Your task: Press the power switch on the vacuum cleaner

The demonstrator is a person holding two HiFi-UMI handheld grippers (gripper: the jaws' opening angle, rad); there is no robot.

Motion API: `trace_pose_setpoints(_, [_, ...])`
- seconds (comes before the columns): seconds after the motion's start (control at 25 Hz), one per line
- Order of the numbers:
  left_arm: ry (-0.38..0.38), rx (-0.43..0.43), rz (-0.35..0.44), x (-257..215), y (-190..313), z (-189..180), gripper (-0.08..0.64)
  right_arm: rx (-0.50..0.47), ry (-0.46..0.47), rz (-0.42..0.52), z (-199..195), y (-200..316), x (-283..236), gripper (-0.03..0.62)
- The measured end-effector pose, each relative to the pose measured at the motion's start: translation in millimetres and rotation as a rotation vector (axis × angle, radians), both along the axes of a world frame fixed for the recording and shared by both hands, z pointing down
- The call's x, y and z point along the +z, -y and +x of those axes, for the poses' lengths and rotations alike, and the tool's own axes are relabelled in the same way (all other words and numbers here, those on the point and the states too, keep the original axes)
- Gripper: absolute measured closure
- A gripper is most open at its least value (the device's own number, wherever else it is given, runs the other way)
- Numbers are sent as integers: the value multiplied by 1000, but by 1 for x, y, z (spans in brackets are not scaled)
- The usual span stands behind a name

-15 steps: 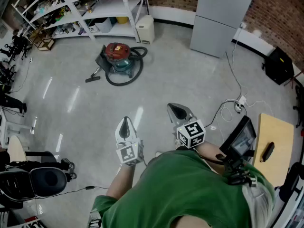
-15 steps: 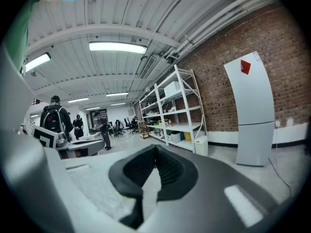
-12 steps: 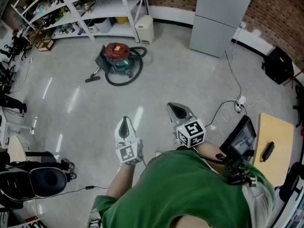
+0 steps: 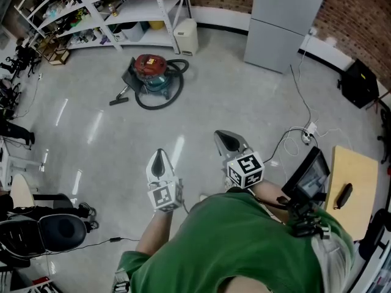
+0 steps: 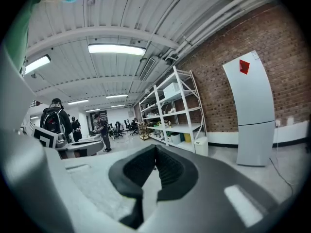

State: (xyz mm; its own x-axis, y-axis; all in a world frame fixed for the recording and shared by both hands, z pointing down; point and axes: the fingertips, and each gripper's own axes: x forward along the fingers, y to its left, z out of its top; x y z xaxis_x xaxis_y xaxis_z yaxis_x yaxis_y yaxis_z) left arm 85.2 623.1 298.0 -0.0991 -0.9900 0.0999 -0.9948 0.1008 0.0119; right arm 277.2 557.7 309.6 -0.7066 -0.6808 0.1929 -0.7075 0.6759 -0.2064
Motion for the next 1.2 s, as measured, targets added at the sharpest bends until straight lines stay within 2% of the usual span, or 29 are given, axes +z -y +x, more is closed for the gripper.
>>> trace_pose_setpoints(0.32, [1, -4, -6, 5, 18, 10, 552, 7, 15, -13, 12, 20, 6, 589])
trace_pose_setpoints(0.52, [24, 1, -42, 6, 39, 14, 552, -3, 21, -19, 15, 44, 4, 589])
trace_pose_setpoints(0.72, [48, 35, -31, 3, 65, 34, 552, -8, 31, -24, 31, 70, 3, 589])
trace_pose_setpoints(1.2, [75, 5, -43, -1, 114, 75, 552, 4, 58, -31, 81, 123, 15, 589])
